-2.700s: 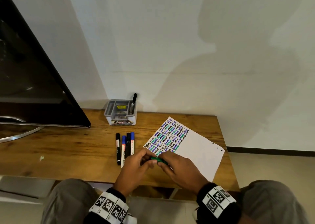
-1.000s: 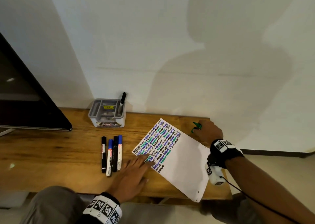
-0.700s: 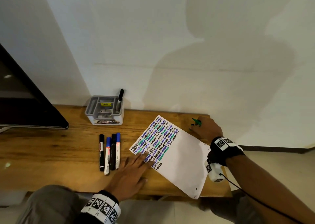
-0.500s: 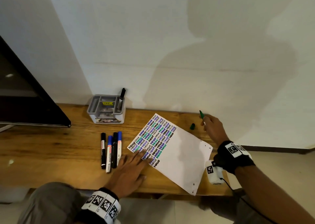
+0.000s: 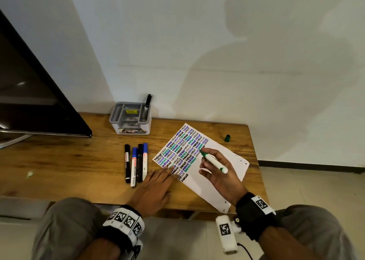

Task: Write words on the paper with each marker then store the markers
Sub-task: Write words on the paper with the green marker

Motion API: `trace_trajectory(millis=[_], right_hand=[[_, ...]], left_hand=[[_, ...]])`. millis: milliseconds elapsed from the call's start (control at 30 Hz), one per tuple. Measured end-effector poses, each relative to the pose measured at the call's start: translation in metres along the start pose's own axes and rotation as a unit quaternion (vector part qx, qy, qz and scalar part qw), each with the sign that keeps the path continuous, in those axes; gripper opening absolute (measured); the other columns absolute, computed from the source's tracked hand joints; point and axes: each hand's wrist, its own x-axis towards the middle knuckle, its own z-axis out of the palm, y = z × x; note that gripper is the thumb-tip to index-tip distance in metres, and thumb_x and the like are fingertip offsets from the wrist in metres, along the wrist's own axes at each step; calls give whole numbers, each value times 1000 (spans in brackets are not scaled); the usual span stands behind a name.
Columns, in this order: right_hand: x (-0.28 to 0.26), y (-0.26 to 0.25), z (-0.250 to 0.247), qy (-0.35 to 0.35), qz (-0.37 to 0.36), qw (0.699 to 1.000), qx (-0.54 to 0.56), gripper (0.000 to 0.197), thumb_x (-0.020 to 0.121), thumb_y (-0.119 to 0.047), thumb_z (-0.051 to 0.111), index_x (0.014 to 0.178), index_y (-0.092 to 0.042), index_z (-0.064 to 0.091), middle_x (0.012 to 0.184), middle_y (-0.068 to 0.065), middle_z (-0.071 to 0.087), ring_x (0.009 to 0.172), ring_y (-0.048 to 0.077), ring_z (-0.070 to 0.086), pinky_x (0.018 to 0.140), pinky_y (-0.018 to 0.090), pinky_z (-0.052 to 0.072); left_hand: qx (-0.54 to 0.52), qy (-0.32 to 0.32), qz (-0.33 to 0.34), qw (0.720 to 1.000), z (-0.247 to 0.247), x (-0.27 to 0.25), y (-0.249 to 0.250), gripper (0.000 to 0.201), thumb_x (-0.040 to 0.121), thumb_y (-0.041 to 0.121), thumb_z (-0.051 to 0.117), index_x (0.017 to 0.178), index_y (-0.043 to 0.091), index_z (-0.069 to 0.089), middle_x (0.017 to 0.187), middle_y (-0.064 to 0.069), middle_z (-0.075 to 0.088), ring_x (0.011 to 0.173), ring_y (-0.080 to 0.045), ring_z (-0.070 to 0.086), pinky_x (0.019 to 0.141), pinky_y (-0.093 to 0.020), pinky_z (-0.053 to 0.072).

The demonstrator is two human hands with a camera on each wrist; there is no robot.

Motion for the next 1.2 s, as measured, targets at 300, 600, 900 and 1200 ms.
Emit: trace_trajectory(millis=[300, 600, 900, 1200], right_hand=[[2, 36, -2, 12, -69, 939, -337, 9, 95, -1, 64, 103, -5, 65, 89, 3, 71, 91, 15, 68, 85, 26, 56], [0, 57, -9, 17, -103, 908, -407, 13, 84, -6, 78, 89, -10, 67, 93, -6, 74, 95, 7, 69, 73, 18, 56], [1, 62, -14, 32, -108, 907, -406, 14, 82, -8, 80, 86, -9, 67, 91, -5, 74, 93, 6, 70, 74, 19, 57], [3, 65, -17, 25, -96, 913, -396, 15, 81, -9, 81, 86, -9, 67, 93, -3, 75, 97, 10, 70, 77, 26, 60]], left_hand=[[-1, 1, 5, 1000, 3, 0, -1, 59, 97, 37, 48, 151, 41, 25, 165, 9, 12, 152, -15, 9, 123, -45, 13], [-8, 8, 10, 1000, 2, -1, -1, 61, 97, 36, 51, 151, 43, 23, 165, 6, 13, 151, -18, 11, 122, -47, 14], [-20, 11, 6, 1000, 2, -1, 0, 60, 95, 34, 51, 150, 42, 27, 165, 6, 13, 151, -16, 10, 122, -48, 15], [-14, 9, 4, 1000, 2, -1, 0, 60, 97, 35, 50, 150, 44, 24, 165, 7, 10, 152, -17, 8, 123, -46, 10]])
